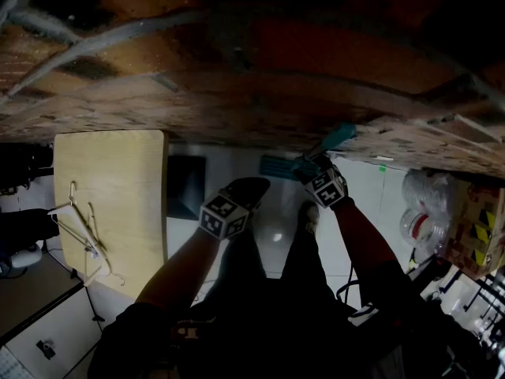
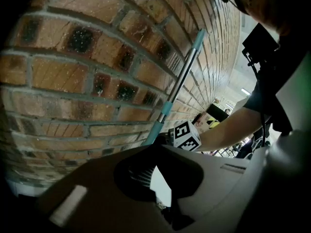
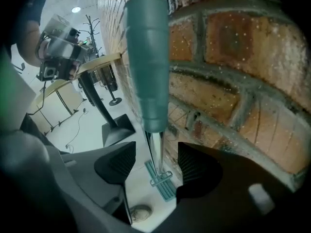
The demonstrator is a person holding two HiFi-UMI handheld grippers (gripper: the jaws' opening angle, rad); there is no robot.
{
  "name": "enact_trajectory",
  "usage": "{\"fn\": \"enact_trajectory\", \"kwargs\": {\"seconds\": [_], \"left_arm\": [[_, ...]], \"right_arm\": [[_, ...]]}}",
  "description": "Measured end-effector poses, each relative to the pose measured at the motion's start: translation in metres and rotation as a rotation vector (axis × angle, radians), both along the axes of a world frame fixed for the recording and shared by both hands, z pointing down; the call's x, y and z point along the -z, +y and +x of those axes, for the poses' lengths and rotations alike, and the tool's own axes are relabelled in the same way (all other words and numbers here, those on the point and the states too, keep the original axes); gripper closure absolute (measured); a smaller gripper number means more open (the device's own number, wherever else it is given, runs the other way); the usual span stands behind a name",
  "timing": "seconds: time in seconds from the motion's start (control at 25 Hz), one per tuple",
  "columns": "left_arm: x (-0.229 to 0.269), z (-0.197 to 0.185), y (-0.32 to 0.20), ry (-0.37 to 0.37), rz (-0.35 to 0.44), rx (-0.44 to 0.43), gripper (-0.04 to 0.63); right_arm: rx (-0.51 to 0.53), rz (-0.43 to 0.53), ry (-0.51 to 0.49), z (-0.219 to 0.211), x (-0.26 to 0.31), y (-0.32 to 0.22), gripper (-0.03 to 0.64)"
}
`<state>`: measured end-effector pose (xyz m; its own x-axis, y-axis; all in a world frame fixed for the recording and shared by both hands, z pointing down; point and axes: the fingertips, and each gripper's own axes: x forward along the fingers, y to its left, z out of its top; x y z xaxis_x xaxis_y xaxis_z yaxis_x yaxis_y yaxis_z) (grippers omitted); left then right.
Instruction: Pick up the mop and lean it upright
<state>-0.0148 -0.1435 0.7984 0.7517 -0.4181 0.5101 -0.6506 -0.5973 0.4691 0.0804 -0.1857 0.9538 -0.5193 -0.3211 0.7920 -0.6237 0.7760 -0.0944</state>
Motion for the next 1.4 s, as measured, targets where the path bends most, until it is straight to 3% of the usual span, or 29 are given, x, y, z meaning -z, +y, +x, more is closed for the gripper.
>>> {"fn": "enact_trajectory", "kwargs": {"seconds": [0.28, 0.6, 1.0, 1.4], "left_arm": [[0.040, 0.000, -0.010, 0.004, 0.045, -0.001, 0.594], [0.155, -0.002, -0.024, 0.041, 0.179, -0.008, 0.594], [0.299, 0.001, -0.036, 0.145, 0.359, -0.017, 0.594], [0.441, -0.016, -0.038, 0.212, 0.569, -0.002, 0.594]], "right_arm": [[-0.006, -0.009, 0.007, 0.013, 0.035, 0.015, 0.330], [-0.059, 0.070, -0.061, 0.039, 0.174, 0.022, 0.357], [-0.076, 0.266, -0.230, 0.043, 0.366, 0.013, 0.404], [-0.027, 0.496, -0.374, 0.038, 0.553, 0.013, 0.490]]}}
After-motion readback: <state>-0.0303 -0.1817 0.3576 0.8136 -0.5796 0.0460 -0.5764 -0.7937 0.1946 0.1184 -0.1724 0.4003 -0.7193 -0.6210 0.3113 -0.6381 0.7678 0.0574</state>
